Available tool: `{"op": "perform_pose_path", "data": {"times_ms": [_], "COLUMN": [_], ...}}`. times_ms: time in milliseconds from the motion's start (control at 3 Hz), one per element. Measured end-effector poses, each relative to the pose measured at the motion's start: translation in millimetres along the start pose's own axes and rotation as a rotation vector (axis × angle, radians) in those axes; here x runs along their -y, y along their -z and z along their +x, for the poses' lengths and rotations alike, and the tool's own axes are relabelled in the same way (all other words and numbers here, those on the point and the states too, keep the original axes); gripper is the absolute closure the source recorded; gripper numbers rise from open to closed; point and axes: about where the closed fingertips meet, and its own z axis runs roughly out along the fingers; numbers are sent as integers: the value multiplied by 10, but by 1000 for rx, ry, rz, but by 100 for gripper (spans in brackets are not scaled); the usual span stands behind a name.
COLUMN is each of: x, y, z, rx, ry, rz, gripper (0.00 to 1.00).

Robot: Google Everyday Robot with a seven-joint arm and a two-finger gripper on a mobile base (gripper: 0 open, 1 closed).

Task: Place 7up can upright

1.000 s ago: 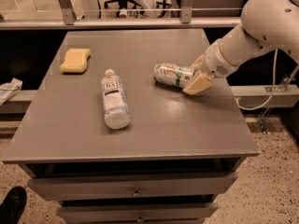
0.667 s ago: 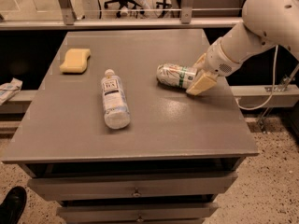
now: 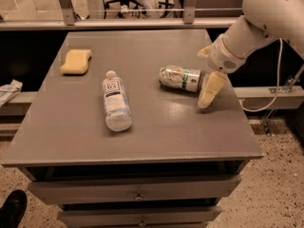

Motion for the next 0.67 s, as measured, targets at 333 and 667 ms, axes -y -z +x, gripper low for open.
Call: {"op": "perform_pose_path", "data": {"times_ms": [333, 667], "x": [145, 312], "y": [98, 98], "z": [-159, -503], "rx": [-61, -106], "ry": [20, 11], "rz": [-22, -56], "gripper": [0, 0]}}
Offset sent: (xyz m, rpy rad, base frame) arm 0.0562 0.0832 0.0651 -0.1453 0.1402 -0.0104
